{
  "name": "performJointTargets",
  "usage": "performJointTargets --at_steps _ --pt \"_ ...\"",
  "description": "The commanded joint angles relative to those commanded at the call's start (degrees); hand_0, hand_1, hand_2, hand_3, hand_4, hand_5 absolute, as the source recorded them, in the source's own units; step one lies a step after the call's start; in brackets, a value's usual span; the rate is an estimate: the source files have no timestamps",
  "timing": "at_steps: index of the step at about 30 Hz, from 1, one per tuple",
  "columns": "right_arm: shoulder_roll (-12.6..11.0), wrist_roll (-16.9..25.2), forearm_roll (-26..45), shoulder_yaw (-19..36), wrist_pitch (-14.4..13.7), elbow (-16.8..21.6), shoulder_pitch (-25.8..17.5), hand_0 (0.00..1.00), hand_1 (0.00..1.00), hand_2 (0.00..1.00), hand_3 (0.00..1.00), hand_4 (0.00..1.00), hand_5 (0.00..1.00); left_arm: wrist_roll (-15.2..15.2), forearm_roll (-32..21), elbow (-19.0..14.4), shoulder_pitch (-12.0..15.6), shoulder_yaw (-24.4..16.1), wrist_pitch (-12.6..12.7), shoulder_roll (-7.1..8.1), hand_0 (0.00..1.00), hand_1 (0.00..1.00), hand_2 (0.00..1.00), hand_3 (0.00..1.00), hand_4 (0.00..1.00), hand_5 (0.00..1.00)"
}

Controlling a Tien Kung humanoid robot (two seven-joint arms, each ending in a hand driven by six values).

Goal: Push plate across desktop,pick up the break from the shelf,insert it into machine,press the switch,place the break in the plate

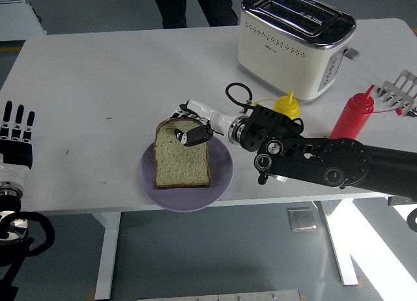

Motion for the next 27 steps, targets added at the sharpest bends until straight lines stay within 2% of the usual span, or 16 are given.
performJointTargets --at_steps 13,14,19,20,25,27 --pt "0.2 0.6 -1.0 -0.3 0.6 -0.5 0.0 0.74 0.739 0.678 0.541 0.775 0.141 -0.3 -0.1 0.1 0.2 0.0 0.1 0.03 0.751 0.678 0.627 0.595 0.653 0.913" --pt "0.1 0.6 -1.1 -0.2 0.7 -0.5 0.0 0.745 0.759 0.689 0.562 0.806 0.194 -0.3 -0.1 0.1 0.2 0.0 0.1 0.03 0.75 0.677 0.627 0.591 0.651 0.91" --pt "0.1 1.1 -1.4 -0.1 1.2 -0.8 0.1 0.745 0.759 0.689 0.562 0.806 0.194 -0.4 -0.2 0.1 0.2 0.0 0.2 0.05 0.75 0.677 0.627 0.591 0.651 0.91" --pt "0.1 1.2 -1.3 -0.1 1.2 -0.9 0.1 0.77 0.782 0.773 0.621 0.847 0.311 -0.4 -0.2 0.2 0.2 0.0 0.2 0.05 0.75 0.676 0.625 0.589 0.643 0.902" --pt "0.0 1.5 -1.1 -0.2 1.6 -1.2 0.2 0.77 0.782 0.773 0.621 0.847 0.311 -0.4 -0.2 0.2 0.2 0.0 0.3 0.09 0.75 0.676 0.625 0.589 0.643 0.902" --pt "0.0 1.5 -1.1 -0.3 1.7 -1.2 0.2 0.795 0.793 0.806 0.652 0.849 0.331 -0.5 -0.2 0.2 0.2 0.0 0.3 0.11 0.749 0.676 0.624 0.585 0.638 0.898"
